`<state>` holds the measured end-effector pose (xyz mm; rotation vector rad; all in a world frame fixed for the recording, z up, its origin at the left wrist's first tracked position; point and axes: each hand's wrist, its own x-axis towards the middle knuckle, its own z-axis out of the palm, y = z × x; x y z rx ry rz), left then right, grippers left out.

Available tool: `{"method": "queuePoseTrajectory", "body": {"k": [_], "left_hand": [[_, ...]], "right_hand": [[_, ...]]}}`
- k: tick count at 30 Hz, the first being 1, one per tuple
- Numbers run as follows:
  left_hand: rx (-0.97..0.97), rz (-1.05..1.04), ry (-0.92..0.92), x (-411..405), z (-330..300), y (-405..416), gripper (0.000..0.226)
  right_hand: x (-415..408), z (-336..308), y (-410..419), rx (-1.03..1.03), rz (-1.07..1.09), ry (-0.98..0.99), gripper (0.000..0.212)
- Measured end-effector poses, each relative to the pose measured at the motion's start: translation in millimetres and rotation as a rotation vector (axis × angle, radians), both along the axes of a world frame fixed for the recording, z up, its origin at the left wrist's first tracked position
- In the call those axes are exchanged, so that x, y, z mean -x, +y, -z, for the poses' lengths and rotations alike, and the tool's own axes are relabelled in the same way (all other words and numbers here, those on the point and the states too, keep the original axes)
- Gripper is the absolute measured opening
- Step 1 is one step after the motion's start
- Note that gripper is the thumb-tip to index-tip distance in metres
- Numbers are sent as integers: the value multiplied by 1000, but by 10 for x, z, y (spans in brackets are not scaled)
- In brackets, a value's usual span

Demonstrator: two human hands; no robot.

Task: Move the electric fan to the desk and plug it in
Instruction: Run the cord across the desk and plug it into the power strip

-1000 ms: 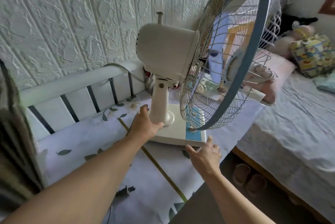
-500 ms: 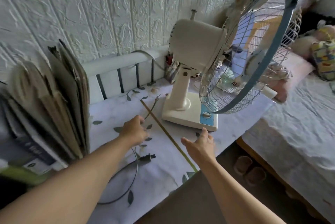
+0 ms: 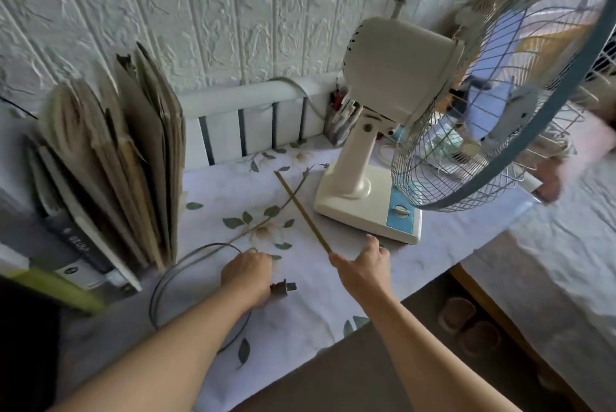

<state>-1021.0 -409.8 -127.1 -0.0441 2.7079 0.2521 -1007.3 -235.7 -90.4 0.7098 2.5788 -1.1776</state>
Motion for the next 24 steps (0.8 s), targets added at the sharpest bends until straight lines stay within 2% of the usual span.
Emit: {"method": "queuePoseTrajectory", "body": {"k": [5,10,14,19,24], "left_hand": [[18,-94,7,-99,-82,-58,28],[51,-191,144,111,-121,-189,45],[100,-290,95,291,9,-259,60],[160,-328,55,327,138,-339,51],[260,-256,-54,215,76,-488,43]], "right_hand": [[-41,-51,-56,1,-86,-18,65],[55,-1,-197,4,-159,-17,63],[152,96,-285,8,-173,-12,59],[241,110,-411,6,-195,15,56],[252,108,-518,-13,-237,17,54]]}}
